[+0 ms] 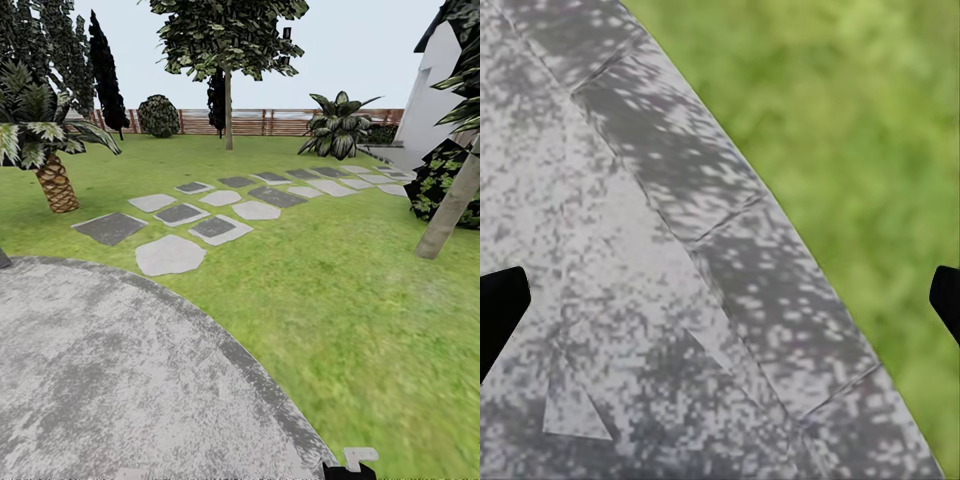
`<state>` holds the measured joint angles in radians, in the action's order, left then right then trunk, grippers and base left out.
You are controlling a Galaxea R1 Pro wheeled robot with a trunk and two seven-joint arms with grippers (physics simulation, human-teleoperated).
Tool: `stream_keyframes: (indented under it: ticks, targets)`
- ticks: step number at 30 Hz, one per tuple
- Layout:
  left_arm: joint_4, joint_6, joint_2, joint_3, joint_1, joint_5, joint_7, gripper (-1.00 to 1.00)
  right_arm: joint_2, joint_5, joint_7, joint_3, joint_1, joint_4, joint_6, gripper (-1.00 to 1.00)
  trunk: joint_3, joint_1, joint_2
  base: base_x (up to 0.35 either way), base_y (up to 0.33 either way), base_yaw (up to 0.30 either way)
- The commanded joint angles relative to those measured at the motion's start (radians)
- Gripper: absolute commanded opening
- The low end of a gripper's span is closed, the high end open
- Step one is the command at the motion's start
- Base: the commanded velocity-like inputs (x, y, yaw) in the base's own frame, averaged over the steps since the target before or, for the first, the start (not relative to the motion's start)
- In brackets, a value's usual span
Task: In the garden, pick up the pesticide atomizer on the floor and spray pesticide onto both trees until each tree trunk is fully covered.
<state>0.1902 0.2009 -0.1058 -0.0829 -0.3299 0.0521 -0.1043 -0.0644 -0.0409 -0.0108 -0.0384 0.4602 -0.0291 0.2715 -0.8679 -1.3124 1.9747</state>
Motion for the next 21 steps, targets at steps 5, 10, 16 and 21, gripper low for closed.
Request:
stream_keyframes:
  ticks: [5, 10, 16, 21]
  targets:
    - [0.0, 0.0, 0.0, 0.0, 0.0, 0.0, 0.0, 1.0, 0.0, 0.0, 0.0, 0.0, 0.0, 0.0, 0.0, 1.0, -0.023, -0.019, 0.035, 0.0, 0.0, 0.0]
    - [0.0, 0.0, -0.001, 0.0, 0.0, 0.0, 0.001, 1.0, 0.0, -0.001, 0.0, 0.0, 0.0, 0.0, 0.0, 1.0, -0.047, -0.038, 0.07, 0.0, 0.0, 0.0]
    - [0.012, 0.0, -0.002, 0.003, -0.001, 0.009, 0.009, 1.0, 0.001, -0.003, -0.003, 0.0, 0.0, -0.008, 0.039, 1.0, -0.075, -0.061, 0.112, 0.0, 0.0, 0.0]
    - [0.058, -0.003, -0.003, 0.003, -0.004, 0.009, 0.016, 1.0, 0.002, -0.003, -0.003, 0.002, 0.0, -0.02, 0.113, 1.0, -0.099, -0.081, 0.147, 0.0, 0.0, 0.0]
